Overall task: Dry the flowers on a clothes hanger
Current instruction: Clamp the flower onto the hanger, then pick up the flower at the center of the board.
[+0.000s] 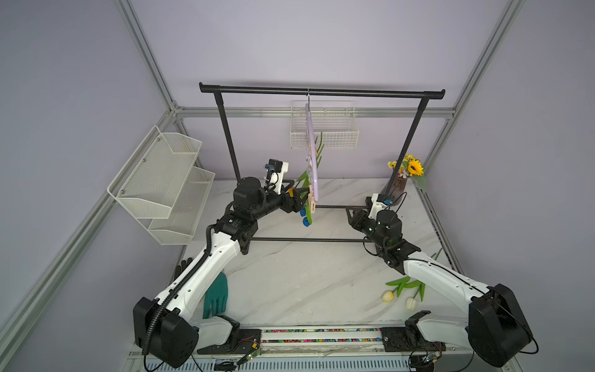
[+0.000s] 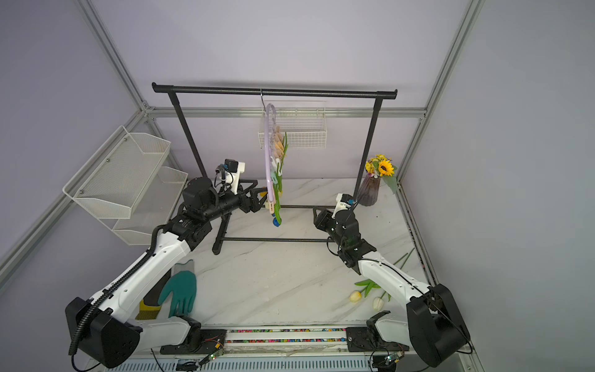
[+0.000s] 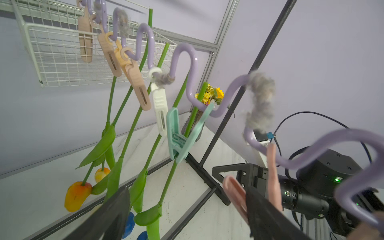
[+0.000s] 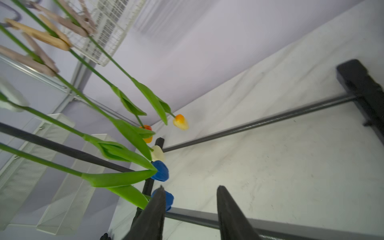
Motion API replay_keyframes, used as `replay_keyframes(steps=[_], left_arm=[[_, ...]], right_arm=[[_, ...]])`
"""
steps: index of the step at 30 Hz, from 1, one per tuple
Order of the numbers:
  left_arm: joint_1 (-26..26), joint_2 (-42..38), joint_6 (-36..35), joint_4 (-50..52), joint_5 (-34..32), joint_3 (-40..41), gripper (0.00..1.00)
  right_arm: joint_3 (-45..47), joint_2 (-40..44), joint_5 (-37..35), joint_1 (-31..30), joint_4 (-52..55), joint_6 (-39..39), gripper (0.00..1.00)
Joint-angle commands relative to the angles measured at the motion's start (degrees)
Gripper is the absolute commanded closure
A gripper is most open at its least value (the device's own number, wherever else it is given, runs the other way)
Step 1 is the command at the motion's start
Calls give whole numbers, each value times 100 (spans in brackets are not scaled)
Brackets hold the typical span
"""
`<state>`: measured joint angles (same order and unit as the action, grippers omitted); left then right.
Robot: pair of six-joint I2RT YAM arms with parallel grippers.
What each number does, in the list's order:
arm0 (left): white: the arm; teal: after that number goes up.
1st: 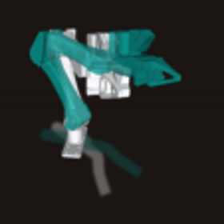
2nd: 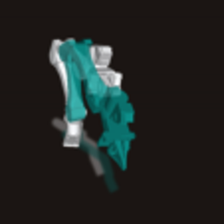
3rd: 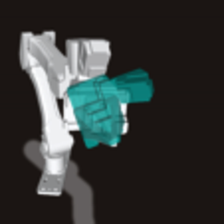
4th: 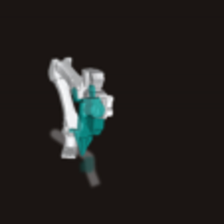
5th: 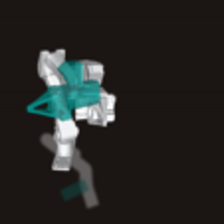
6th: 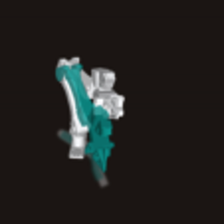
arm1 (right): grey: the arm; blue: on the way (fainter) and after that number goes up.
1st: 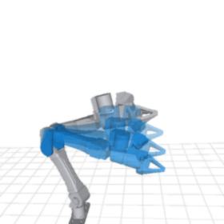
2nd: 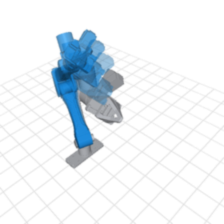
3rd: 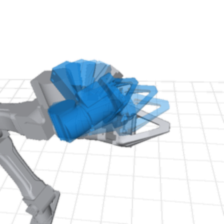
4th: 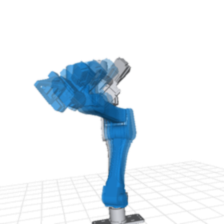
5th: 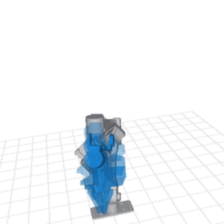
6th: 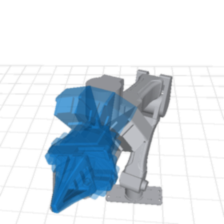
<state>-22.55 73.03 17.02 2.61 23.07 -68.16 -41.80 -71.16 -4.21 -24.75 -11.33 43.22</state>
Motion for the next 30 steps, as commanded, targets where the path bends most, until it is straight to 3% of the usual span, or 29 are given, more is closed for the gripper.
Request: replay_keyframes(steps=[1, 3, 8, 11, 15, 20, 24, 30], left_arm=[[40, -320, -117, 119, -461, 318, 13], [40, -477, -72, 153, -830, 540, 12], [87, -795, 311, 601, -2205, 1042, 9], [219, -944, 493, 734, -2573, 1378, 9], [397, -1046, 753, 743, -2622, 1684, 9], [429, -915, 849, 758, -2315, 1718, 9], [427, -887, 856, 812, -2233, 1718, 9], [429, -888, 865, 831, -2114, 1738, 12]], right_arm=[[-145, 352, -1049, 58, 1803, 179, 54], [-107, 512, -1596, 75, 2395, 424, 43], [520, 1067, -2027, 536, 2752, 674, 41], [847, 1285, -1952, 1127, 2958, 987, 41], [796, 1150, -2617, 1506, 3745, 1738, 45], [181, 27, -3068, 1719, 5131, 2791, 47], [170, -452, -3032, 1852, 5130, 3091, 47], [63, -689, -3543, 2049, 5055, 3025, 47]])
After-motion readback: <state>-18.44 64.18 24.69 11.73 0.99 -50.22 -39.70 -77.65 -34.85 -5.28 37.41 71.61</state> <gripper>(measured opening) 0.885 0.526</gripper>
